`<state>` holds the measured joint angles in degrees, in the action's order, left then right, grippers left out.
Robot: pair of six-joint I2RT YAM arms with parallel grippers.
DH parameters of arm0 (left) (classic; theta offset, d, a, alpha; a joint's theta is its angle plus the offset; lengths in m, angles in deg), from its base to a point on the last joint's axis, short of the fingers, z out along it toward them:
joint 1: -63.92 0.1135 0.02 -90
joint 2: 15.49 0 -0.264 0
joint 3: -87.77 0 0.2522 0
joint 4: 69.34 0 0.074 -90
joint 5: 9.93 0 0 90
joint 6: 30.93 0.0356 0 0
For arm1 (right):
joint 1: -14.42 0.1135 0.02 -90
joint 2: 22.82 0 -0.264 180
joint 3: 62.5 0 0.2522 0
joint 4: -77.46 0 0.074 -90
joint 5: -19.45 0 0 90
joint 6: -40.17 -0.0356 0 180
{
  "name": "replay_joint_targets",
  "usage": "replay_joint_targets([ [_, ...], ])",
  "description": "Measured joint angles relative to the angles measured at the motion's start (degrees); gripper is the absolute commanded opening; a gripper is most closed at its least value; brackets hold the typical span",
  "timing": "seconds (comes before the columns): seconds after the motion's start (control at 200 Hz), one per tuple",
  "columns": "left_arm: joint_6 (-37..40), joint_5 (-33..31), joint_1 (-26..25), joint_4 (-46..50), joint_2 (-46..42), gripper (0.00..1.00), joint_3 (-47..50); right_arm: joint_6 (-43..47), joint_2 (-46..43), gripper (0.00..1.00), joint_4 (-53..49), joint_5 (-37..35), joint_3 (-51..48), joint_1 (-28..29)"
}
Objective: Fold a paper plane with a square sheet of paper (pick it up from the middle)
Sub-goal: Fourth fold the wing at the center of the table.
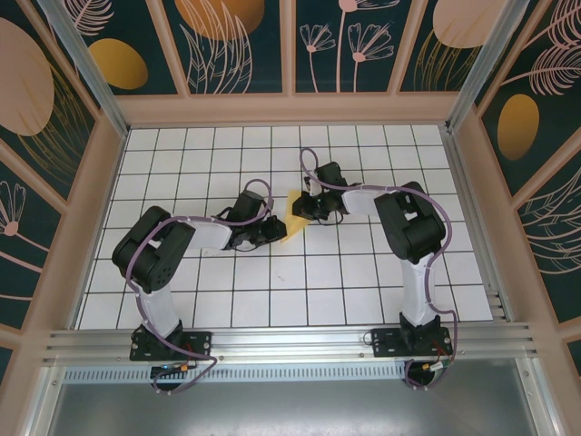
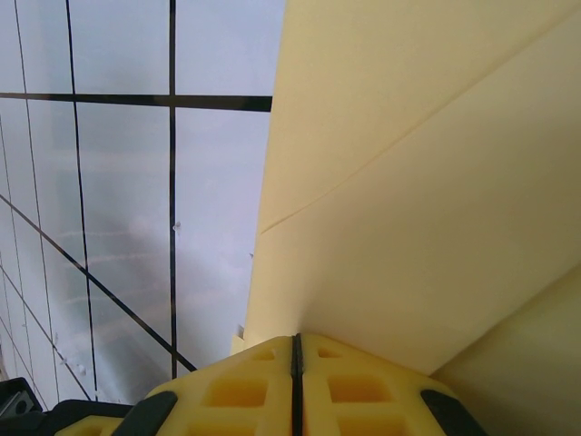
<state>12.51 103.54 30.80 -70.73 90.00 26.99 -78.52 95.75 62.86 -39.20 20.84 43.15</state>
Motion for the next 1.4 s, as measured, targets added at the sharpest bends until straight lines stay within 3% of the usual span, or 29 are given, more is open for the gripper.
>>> replay_joint_targets([
  [0.345,0.0,0.9,0.0,-0.9,-3.6,0.16,0.0,0.0,0.0,0.08,0.0,0.1,0.0,0.0],
  [1.401,0.0,0.5,-0.4,1.7,-1.0,0.12,0.4,0.0,0.1,0.08,0.0,0.3,0.0,-0.1],
])
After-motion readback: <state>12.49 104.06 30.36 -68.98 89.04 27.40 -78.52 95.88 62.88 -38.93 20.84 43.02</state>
